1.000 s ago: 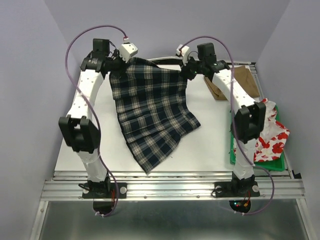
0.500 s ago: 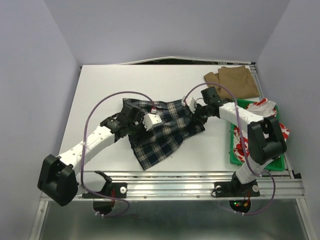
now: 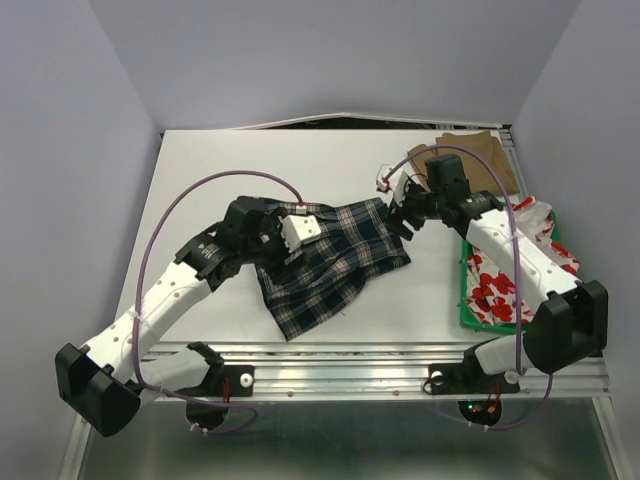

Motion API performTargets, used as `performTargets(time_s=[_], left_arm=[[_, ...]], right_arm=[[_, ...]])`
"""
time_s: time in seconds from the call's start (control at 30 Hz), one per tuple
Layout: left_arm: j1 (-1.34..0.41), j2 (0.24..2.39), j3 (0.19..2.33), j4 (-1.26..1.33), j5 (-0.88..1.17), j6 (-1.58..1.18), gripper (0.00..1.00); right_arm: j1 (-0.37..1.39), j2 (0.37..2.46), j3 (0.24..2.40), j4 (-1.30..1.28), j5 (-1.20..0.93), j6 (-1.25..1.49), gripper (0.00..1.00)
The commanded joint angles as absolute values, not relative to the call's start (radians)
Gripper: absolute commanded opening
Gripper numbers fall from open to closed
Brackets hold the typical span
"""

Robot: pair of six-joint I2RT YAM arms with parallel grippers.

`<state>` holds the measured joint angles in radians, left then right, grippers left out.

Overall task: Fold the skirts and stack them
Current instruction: Fold the skirt

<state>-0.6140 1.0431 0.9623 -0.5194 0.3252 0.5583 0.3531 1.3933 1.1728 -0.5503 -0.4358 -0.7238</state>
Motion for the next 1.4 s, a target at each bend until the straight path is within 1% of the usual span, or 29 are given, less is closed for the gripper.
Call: performTargets(time_s=[0.0,0.07,0.13,0.2,0.23,0.3,0.43,0.47,0.53,0.6,0.63,0.7,0.73,0.77,0.83,0.93,0.97,1.0,1.07,1.1,1.2,1.27,1.3,1.33,1.37], left_arm=[[-0.615,1.164,1.028,-0.561,0.321,0.565,0.76],[-0.615,1.262,1.048,-0.589,0.357,0.58,0.68],[-0.636,1.307,1.037,-0.589,0.386,0.604,0.6],[-0.67,1.357,0.999,-0.584,0.377,0.624,0.54],[-0.692,1.376,0.985,-0.586,0.362,0.636,0.49],[-0.748,1.419,0.942,-0.58,0.348,0.653,0.47],[-0.793,1.526,0.922,-0.586,0.316,0.658,0.36],[-0.795,1.557,0.92,-0.581,0.313,0.657,0.35],[-0.795,1.577,0.911,-0.565,0.293,0.635,0.34],[-0.795,1.597,0.905,-0.543,0.281,0.623,0.34],[-0.793,1.598,0.904,-0.535,0.264,0.6,0.39],[-0.793,1.575,0.902,-0.508,0.25,0.577,0.45],[-0.793,1.562,0.902,-0.506,0.249,0.572,0.49],[-0.793,1.537,0.902,-0.497,0.238,0.569,0.5],[-0.793,1.529,0.905,-0.494,0.19,0.568,0.49],[-0.763,1.561,0.911,-0.5,0.118,0.584,0.44],[-0.743,1.61,0.917,-0.509,0.107,0.591,0.43],[-0.692,1.64,0.934,-0.523,0.098,0.609,0.38],[-0.626,1.733,0.959,-0.523,0.095,0.624,0.35],[-0.554,1.758,0.995,-0.519,0.097,0.63,0.34],[-0.465,1.865,1.093,-0.522,0.106,0.64,0.31],[-0.41,1.94,1.225,-0.529,0.109,0.634,0.31],[-0.4,1.96,1.279,-0.532,0.109,0.629,0.31],[-0.39,1.983,1.383,-0.532,0.1,0.617,0.34],[-0.385,2.023,1.434,-0.526,0.094,0.608,0.36]], right_arm=[[0.353,1.455,1.245,-0.6,-0.468,-0.605,0.68],[0.353,1.56,1.308,-0.63,-0.479,-0.574,0.61],[0.353,1.67,1.356,-0.656,-0.483,-0.532,0.56],[0.353,1.729,1.399,-0.678,-0.489,-0.511,0.53],[0.353,1.75,1.404,-0.68,-0.5,-0.49,0.52],[0.353,1.796,1.402,-0.676,-0.518,-0.473,0.52],[0.353,1.855,1.394,-0.696,-0.5,-0.471,0.49],[0.353,1.859,1.39,-0.706,-0.485,-0.477,0.49],[0.353,1.868,1.381,-0.729,-0.472,-0.503,0.46],[0.353,1.868,1.379,-0.755,-0.46,-0.512,0.47],[0.353,1.858,1.378,-0.758,-0.459,-0.505,0.47],[0.353,1.845,1.388,-0.764,-0.459,-0.494,0.47],[0.353,1.844,1.397,-0.768,-0.462,-0.489,0.47],[0.353,1.845,1.419,-0.788,-0.46,-0.491,0.47],[0.353,1.879,1.439,-0.817,-0.446,-0.495,0.46],[0.353,1.925,1.447,-0.902,-0.414,-0.528,0.41],[0.353,1.933,1.431,-0.916,-0.42,-0.532,0.41],[0.353,1.931,1.386,-0.923,-0.426,-0.546,0.41],[0.353,1.921,1.333,-0.916,-0.448,-0.549,0.41],[0.353,1.907,1.309,-0.911,-0.454,-0.549,0.41],[0.377,1.882,1.235,-0.919,-0.51,-0.546,0.41],[0.393,1.846,1.189,-0.899,-0.581,-0.508,0.42],[0.403,1.835,1.178,-0.888,-0.613,-0.488,0.42],[0.438,1.818,1.172,-0.876,-0.644,-0.432,0.42],[0.461,1.812,1.172,-0.835,-0.699,-0.395,0.42]])
